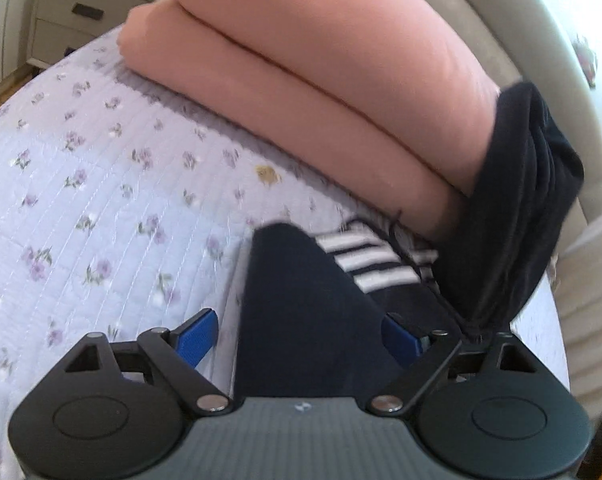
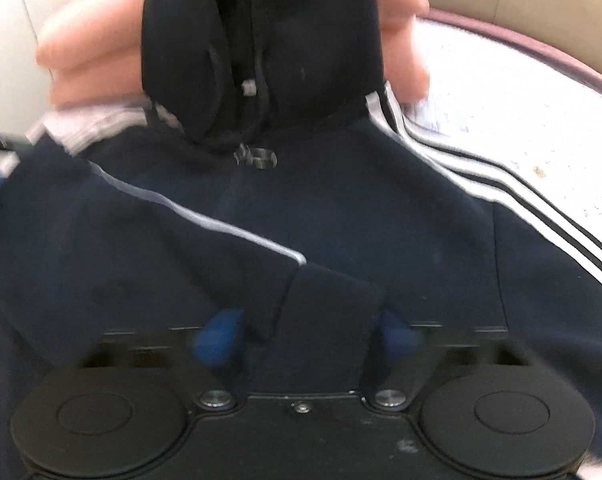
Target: Fold large clothes
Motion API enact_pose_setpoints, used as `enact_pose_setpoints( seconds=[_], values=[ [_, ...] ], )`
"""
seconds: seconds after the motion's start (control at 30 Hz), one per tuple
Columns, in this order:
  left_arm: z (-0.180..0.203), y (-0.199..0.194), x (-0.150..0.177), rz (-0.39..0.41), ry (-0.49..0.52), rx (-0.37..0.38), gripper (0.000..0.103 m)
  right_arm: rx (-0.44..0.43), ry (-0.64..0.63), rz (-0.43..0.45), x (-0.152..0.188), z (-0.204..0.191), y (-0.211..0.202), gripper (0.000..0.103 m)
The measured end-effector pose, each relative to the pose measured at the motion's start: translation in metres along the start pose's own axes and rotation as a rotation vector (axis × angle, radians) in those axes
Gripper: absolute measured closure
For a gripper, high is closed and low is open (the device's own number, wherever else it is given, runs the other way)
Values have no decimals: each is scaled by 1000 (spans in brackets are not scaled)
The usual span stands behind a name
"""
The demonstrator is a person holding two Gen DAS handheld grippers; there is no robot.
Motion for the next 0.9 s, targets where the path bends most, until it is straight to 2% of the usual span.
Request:
enact_pose_setpoints(
  seconds=[0.03,0.1,0.17,0.23,0.27,0.3,0.33,0.37,0.4,0.5,0.53,0.57,0.6,0.63,0.7,0.77,0.8,0.83,0.87,0.9],
  values=[
    [2,-1,-2,18,-6,7,13,-52,60,30,-4,0,-8,92],
    [6,2,-4,37,-22,16,13,-71,134,132,-16,7,-33,93],
    [12,6,-5,33,-25,24,13,-26,154,272,-32,18,-64,92],
    [20,11,-4,30,1,31,13,43,167,320,-45,35,-80,89],
    [23,14,-2,24,8,34,13,66,181,304,-48,45,-81,86],
    [27,18,1,12,19,37,14,77,184,266,-49,53,-76,72],
    [31,21,4,8,39,38,23,78,178,212,-47,58,-68,49],
    [36,24,7,10,71,34,41,76,161,143,-42,62,-57,40],
    [41,27,10,9,105,7,46,74,143,96,-36,64,-46,28],
    [48,29,14,35,152,-31,49,99,127,14,-20,71,-21,26],
    [49,26,15,47,165,-36,69,118,137,-5,-15,75,-13,26],
    [50,23,15,71,190,-42,94,123,148,-10,-12,78,-9,32],
    [51,17,13,104,195,-33,93,119,167,4,-11,80,-6,85],
    [51,9,11,145,180,-13,93,131,194,34,-11,84,-9,97],
    [52,-4,8,210,181,2,93,79,344,136,-18,92,-25,97],
    [51,0,9,163,190,-11,91,30,442,165,-23,99,-35,95],
    [51,4,11,115,181,-8,87,28,441,131,-23,99,-32,82],
    [50,5,14,71,169,-4,72,46,400,67,-21,97,-25,52],
    [51,5,18,27,163,13,51,83,350,24,-20,95,-21,37],
    [54,2,24,-9,168,36,39,137,294,-2,-17,93,-21,18]
  ],
)
Point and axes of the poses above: each gripper's, at about its wrist camera, not at the fingertips, and y roughly the way its jaws point, z to its right, x to its underside, the point moved 5 cm from there along y, roughly the way its jaws point, and after that the axes turned 3 degrees about z, right-handed, at the moved point
